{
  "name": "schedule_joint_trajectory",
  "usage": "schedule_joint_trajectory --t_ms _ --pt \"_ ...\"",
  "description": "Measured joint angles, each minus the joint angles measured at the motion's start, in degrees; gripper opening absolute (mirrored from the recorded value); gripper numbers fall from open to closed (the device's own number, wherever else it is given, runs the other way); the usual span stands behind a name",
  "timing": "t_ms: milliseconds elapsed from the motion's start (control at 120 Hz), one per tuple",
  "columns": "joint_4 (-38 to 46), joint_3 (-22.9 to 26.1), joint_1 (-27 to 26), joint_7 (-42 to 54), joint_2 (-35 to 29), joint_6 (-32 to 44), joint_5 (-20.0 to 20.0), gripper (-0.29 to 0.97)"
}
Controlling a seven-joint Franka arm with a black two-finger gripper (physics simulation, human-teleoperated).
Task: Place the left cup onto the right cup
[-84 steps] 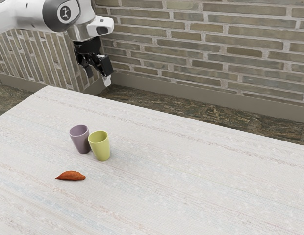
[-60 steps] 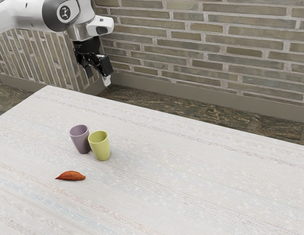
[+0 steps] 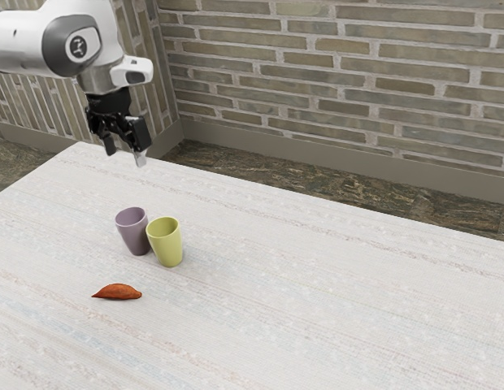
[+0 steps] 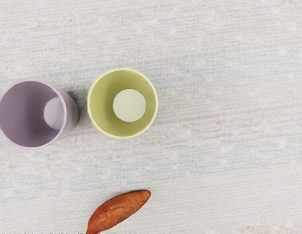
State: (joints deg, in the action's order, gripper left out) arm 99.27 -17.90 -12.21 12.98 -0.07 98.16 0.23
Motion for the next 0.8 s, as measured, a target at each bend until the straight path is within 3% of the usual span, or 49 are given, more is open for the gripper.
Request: schedule_joint_trajectory --t_ms 275,483,800 --pt "-0.55 -1.91 9.83 2.07 7.09 3.74 0.25 0.68" --pt "3.97 -1.88 11.92 4.28 9.82 11.69 -0.15 0.68" --pt "1.65 -1.8 14.28 8.19 20.32 20.72 -4.82 0.68"
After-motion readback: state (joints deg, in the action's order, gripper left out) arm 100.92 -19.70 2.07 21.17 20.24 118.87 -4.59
